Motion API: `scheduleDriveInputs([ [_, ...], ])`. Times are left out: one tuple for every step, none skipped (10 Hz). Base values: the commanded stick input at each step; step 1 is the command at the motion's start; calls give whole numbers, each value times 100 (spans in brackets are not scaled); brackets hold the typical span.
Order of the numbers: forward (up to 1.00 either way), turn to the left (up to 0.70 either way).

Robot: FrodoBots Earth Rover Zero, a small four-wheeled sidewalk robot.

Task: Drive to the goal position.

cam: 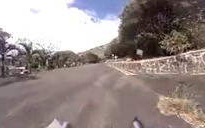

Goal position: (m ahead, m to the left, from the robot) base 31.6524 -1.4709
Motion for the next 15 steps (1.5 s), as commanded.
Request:
scheduleDriveInputs([
  [85, 0],
  [85, 0],
  [85, 0],
  [85, 0],
  [85, 0],
  [85, 0],
  [85, 0],
  [85, 0],
  [85, 0],
  [85, 0],
  [85, 0],
  [85, 0],
  [85, 0],
  [85, 0],
  [85, 0],
])
